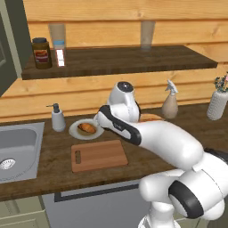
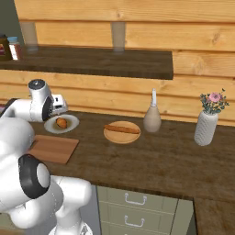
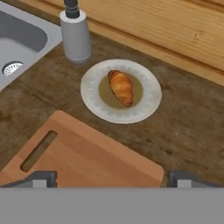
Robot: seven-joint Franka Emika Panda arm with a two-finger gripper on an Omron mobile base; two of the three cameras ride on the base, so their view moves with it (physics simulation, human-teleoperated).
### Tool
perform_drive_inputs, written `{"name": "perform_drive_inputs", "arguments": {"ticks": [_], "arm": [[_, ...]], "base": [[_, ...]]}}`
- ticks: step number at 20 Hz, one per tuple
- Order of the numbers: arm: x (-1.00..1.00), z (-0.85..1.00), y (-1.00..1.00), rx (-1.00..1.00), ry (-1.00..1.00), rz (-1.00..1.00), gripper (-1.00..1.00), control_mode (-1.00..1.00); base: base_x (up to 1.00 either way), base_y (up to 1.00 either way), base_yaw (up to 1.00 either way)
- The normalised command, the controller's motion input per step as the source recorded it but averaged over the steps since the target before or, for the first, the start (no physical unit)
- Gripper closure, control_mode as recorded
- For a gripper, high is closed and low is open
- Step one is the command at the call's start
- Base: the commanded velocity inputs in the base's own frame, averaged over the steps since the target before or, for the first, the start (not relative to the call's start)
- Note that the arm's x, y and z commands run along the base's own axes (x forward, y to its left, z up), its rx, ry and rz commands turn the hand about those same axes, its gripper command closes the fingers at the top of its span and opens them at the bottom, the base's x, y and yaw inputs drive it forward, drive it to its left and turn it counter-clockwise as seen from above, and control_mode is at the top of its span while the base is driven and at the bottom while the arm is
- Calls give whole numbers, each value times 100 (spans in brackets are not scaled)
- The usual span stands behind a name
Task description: From the different types of pastries on the counter, select a croissant and place it on the cutting board. Then retrieve a jar of jam from the cabinet and place it alongside the croissant on the cutting board.
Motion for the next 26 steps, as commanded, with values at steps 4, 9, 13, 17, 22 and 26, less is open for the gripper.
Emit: {"name": "perform_drive_inputs", "arguments": {"ticks": [4, 9, 13, 17, 22, 26], "arm": [[43, -35, 18, 0, -16, 3, -100, -100], [70, -7, 5, 3, 4, 2, -100, -100], [57, -8, 15, 0, 1, 0, -100, -100], [53, -31, 29, 0, 0, 0, -100, -100], [27, -23, 18, 0, 0, 0, -100, -100], [25, -21, 12, 0, 0, 0, -100, -100]], "base": [[0, 0, 0], [0, 0, 0], [0, 0, 0], [0, 0, 0], [0, 0, 0], [0, 0, 0]]}}
